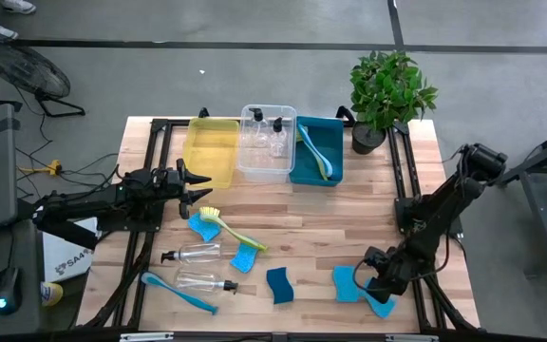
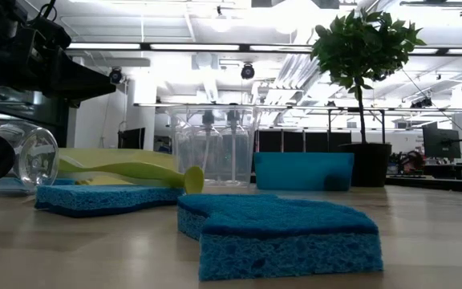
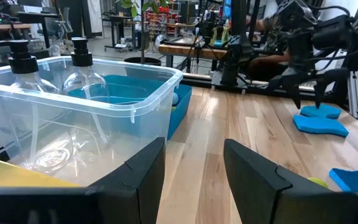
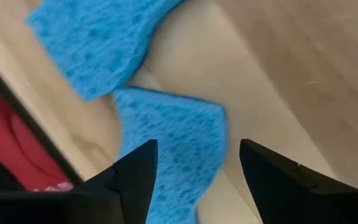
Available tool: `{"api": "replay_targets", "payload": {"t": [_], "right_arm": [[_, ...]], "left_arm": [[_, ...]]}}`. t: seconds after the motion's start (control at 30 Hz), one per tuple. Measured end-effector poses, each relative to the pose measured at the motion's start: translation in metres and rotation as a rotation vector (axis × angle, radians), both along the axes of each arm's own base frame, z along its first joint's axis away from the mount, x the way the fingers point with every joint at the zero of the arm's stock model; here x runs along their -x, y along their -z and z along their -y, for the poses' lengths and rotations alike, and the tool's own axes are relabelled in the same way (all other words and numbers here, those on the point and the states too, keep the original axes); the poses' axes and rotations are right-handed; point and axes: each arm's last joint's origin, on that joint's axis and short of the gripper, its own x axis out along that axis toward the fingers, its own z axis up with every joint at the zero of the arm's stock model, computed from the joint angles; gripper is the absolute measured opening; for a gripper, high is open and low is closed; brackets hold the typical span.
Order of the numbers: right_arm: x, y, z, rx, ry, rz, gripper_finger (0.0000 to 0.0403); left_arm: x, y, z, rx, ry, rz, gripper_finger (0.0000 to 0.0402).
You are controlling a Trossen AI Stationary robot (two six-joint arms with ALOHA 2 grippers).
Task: Pick & Place Kitchen Sink Supplies
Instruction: Put the blue sponge into the yellow bin
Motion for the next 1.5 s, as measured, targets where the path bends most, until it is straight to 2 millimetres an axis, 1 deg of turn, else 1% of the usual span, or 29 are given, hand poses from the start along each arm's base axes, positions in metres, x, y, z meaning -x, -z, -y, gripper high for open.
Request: {"api": "replay_targets", "payload": {"t": [0.2, 0.33, 0.47, 0.67, 0.87, 0.93, 1.23, 1.4, 1.5], "right_arm": [[0.001, 0.006, 0.003, 0.004, 0.018, 0.01, 0.022], [0.001, 0.012, 0.002, 0.026, 0.01, -0.003, 0.0199], [-0.001, 0.017, -0.001, 0.042, -0.004, -0.009, 0.0162], [0.0, 0.019, 0.0, 0.055, -0.042, -0.001, 0.0099], [0.0, 0.019, 0.001, 0.068, -0.075, 0.007, 0.0024], [0.0, 0.019, 0.001, 0.073, -0.085, 0.021, 0.0008], [0.002, 0.003, 0.008, 0.114, -0.095, 0.116, 0.0002], [0.003, -0.015, 0.011, 0.14, -0.138, 0.164, 0.0001], [0.001, -0.031, 0.012, 0.192, -0.161, 0.256, 0.0001]], "left_arm": [[0.0, 0.0, 0.0, 0.0, 0.0, 0.0, 0.016], [0.0, 0.0, 0.0, 0.0, 0.0, 0.0, 0.016], [0.0, 0.0, 0.0, 0.0, 0.0, 0.0, 0.016], [0.0, 0.0, 0.0, 0.0, 0.0, 0.0, 0.016], [0.0, 0.0, 0.0, 0.0, 0.0, 0.0, 0.016], [0.0, 0.0, 0.0, 0.0, 0.0, 0.0, 0.016], [0.0, 0.0, 0.0, 0.0, 0.0, 0.0, 0.016], [0.0, 0.0, 0.0, 0.0, 0.0, 0.0, 0.016], [0.0, 0.0, 0.0, 0.0, 0.0, 0.0, 0.016]]}}
